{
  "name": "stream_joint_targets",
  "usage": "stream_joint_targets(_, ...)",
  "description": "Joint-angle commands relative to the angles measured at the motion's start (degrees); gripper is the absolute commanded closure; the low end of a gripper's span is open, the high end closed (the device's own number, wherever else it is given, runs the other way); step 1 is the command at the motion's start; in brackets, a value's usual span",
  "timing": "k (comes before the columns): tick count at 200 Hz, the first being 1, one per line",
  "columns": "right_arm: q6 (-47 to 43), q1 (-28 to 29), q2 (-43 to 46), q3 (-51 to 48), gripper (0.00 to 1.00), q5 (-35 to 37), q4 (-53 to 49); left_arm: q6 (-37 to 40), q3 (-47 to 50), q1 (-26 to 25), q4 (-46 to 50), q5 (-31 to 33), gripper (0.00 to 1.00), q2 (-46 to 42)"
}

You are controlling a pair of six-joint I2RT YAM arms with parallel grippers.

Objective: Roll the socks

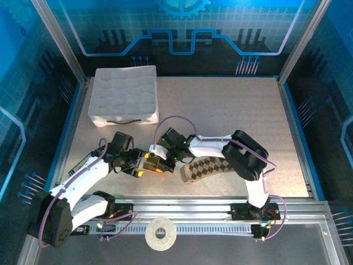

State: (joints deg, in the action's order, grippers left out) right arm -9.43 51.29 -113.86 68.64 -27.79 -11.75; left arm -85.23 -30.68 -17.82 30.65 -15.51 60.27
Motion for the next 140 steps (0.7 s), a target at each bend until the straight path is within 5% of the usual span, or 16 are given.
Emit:
stream_joint_targets(1,4.8,-1.7,-5.1,0.7,1.00,-9.7,-9.2,-0.6,1.3,-1.3,-3.0,-1.6,0.34,0.3)
stream_joint_targets(79,7.6,-4.1,-9.2,3.0,1.00,-12.0,-12.4,0.8,2.7,-4.3,-8.5,0.2,0.53,12.1)
stream_joint_targets(105,7.1,-3.7,-7.6,2.6,1.00,-10.5,-11.5,0.7,2.3,-4.8,-3.4,0.7,0.72,16.1)
stream_joint_targets(125,4.1,-1.9,-2.3,-0.3,0.80,-4.0,-8.2,-0.8,1.9,-5.1,2.8,2.1,1.00,15.4)
stream_joint_targets(140,1.6,0.2,4.7,-5.7,0.65,4.1,-1.3,-2.5,2.3,-5.1,5.1,2.1,1.00,14.4)
